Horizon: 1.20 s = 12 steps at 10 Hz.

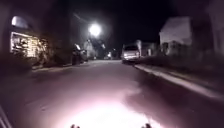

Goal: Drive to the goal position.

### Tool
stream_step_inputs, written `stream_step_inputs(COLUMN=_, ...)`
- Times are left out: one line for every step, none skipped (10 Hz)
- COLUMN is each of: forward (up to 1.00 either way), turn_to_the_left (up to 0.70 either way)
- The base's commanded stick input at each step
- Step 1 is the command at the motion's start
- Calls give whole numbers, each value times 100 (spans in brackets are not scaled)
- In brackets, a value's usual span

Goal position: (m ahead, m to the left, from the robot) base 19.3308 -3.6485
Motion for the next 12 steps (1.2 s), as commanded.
stream_step_inputs(forward=70, turn_to_the_left=0)
stream_step_inputs(forward=70, turn_to_the_left=0)
stream_step_inputs(forward=70, turn_to_the_left=0)
stream_step_inputs(forward=70, turn_to_the_left=0)
stream_step_inputs(forward=70, turn_to_the_left=0)
stream_step_inputs(forward=70, turn_to_the_left=0)
stream_step_inputs(forward=70, turn_to_the_left=0)
stream_step_inputs(forward=70, turn_to_the_left=0)
stream_step_inputs(forward=70, turn_to_the_left=0)
stream_step_inputs(forward=70, turn_to_the_left=0)
stream_step_inputs(forward=70, turn_to_the_left=0)
stream_step_inputs(forward=70, turn_to_the_left=0)
